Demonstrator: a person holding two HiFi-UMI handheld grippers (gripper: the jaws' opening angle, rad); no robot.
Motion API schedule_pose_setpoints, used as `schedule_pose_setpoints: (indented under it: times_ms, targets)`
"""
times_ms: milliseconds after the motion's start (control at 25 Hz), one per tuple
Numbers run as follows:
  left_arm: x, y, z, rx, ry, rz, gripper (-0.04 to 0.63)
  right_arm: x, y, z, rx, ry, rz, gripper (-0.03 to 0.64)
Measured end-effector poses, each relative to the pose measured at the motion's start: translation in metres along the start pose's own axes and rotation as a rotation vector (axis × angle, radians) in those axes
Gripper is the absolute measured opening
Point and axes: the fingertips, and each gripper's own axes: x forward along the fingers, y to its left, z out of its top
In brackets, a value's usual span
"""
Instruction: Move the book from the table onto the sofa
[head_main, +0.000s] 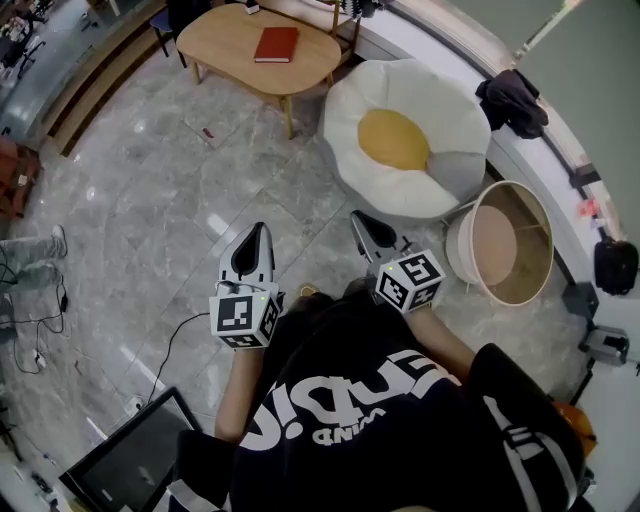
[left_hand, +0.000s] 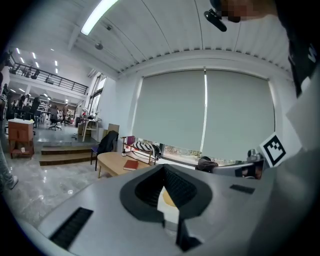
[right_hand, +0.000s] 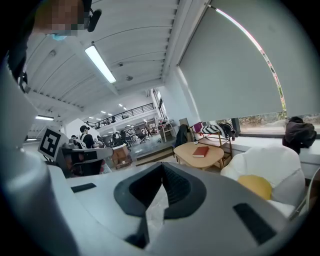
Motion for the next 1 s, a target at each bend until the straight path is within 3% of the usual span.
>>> schedule_pose_setpoints:
  times_ms: [240, 680, 1000]
  targets:
    - [0.005, 0.018, -0.003, 0.012, 0.008, -0.040, 0.009, 0.014, 0.009, 0.002, 0.009, -0.023, -0.042, 0.002]
    - [0.040, 0.035, 0.005, 0.070, 0.008, -0.063, 0.009, 0.048, -0.015, 0.008, 0.009, -0.016, -0.082, 0.002]
    - [0.096, 0.051, 0.003, 0.038, 0.019, -0.080, 0.009, 0.094, -0.051, 0.021, 0.015, -0.027, -0.082, 0.002]
